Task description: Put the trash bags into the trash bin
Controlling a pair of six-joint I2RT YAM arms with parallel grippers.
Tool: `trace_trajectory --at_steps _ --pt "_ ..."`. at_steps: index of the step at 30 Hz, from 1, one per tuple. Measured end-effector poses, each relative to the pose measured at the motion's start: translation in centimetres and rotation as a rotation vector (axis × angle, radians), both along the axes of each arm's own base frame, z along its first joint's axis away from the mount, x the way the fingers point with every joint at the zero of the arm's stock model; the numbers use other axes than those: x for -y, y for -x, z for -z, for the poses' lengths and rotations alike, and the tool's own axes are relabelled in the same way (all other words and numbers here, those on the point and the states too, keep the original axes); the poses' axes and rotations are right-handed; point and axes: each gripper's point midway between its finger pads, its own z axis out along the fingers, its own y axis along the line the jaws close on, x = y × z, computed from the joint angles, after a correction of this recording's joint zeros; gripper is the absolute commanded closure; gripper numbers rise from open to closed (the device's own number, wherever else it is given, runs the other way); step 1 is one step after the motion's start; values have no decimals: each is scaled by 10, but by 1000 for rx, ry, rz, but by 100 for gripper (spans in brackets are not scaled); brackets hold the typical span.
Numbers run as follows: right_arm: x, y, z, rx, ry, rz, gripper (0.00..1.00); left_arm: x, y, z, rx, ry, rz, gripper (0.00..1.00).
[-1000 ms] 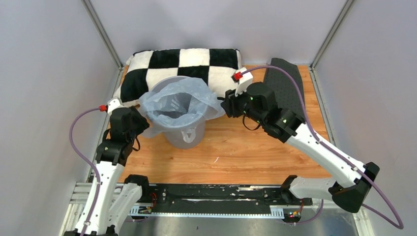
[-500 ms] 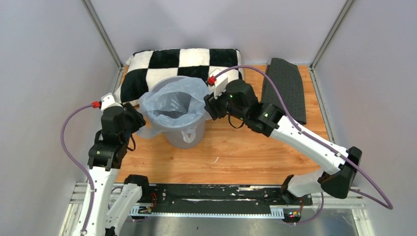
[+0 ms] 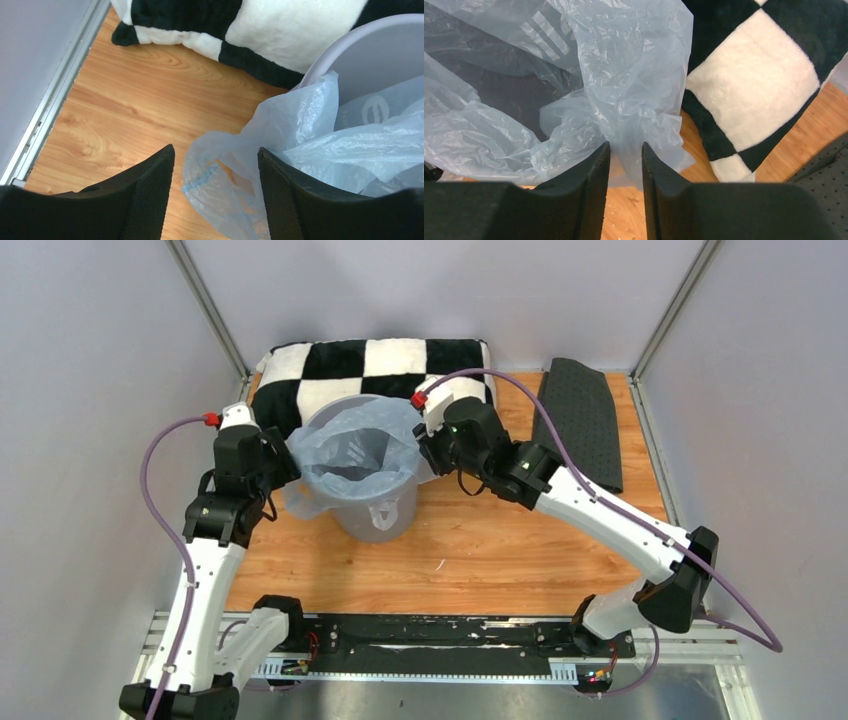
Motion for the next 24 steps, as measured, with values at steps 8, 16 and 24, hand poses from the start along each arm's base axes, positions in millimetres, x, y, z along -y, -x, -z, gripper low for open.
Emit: trace_trajectory --at_steps 8,16,24 --pt "-2 -7 -15 38 9 6 100 3 -4 1 -15 -15 32 60" --pt "-2 -10 -38 72 -22 16 100 1 5 -21 60 -43 50 63" --pt "-6 -18 -48 87 -28 36 100 11 3 -38 89 -121 185 54"
